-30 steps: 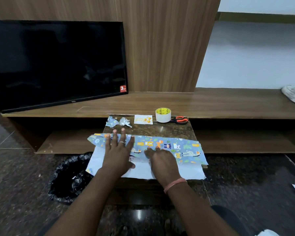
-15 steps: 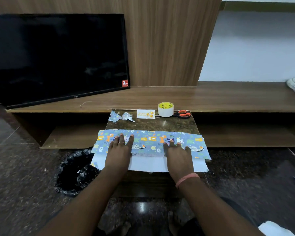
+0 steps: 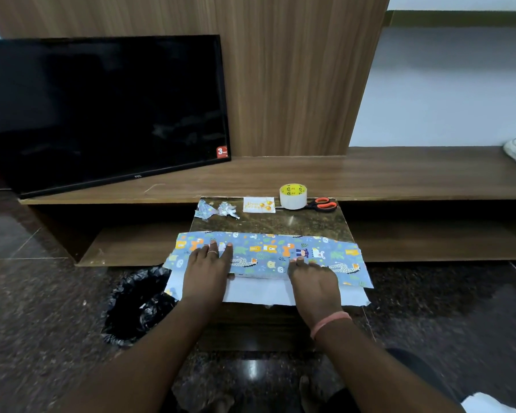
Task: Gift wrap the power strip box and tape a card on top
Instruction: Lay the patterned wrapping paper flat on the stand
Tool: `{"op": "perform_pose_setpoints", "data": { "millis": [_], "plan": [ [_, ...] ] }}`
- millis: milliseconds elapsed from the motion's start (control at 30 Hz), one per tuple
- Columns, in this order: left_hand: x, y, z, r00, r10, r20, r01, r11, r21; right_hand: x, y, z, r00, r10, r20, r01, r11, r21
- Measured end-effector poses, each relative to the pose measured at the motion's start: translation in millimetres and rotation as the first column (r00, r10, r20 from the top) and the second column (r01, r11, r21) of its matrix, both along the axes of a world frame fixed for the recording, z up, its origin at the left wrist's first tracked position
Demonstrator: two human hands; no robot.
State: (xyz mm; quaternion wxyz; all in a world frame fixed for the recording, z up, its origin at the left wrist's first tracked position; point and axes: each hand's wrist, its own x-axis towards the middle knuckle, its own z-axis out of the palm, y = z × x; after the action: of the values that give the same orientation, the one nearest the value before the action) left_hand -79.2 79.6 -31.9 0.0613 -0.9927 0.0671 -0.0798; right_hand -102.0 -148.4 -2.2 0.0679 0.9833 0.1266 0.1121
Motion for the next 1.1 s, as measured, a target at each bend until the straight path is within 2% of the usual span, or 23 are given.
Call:
{"op": "perform_pose_setpoints", "data": {
  "millis": [133, 267, 333, 467, 667, 800, 933, 1033, 1100],
  "plan": [
    [-6, -5, 5, 0.997, -0.06, 0.053, 0.058, 0.997, 0.043, -3, -1, -4, 0.999, -0.012, -0.034, 0.009, 0.997, -0.08],
    [-16, -1, -2, 0.96, -0.244, 0.138, 0.223, 0.962, 0.156, -5, 5, -9, 0.993, -0.07, -0.093, 0.054, 0.984, -0.168],
    [-21, 0, -6, 0.948, -0.293, 0.127, 0.264, 0.942, 0.208, -8, 8, -14, 0.988, -0.1, -0.118, 0.074, 0.975, -0.207],
    [-20, -6, -5, 0.957, -0.279, 0.081, 0.251, 0.935, 0.249, -8, 9, -26, 0.982, -0.113, -0.152, 0.076, 0.97, -0.23],
    [-21, -17, 3, 0.968, -0.187, 0.17, 0.18, 0.982, 0.06, -9, 6, -5, 0.994, -0.071, -0.084, 0.06, 0.99, -0.131],
    [-19, -18, 0, 0.97, -0.142, 0.198, 0.166, 0.979, -0.115, -11, 5, 1, 0.993, -0.051, -0.106, 0.031, 0.983, -0.182],
    [-10, -13, -3, 0.963, -0.162, 0.215, 0.2, 0.966, -0.165, -8, 6, 5, 0.998, -0.041, -0.045, 0.03, 0.975, -0.222],
    [-6, -15, -7, 0.938, -0.197, 0.286, 0.26, 0.944, -0.204, -2, 6, 10, 0.996, 0.086, 0.003, -0.084, 0.984, -0.158],
    [-3, -14, -13, 0.928, -0.207, 0.31, 0.282, 0.934, -0.221, -1, 4, 11, 0.993, 0.118, 0.022, -0.111, 0.97, -0.219]
  ]
}}
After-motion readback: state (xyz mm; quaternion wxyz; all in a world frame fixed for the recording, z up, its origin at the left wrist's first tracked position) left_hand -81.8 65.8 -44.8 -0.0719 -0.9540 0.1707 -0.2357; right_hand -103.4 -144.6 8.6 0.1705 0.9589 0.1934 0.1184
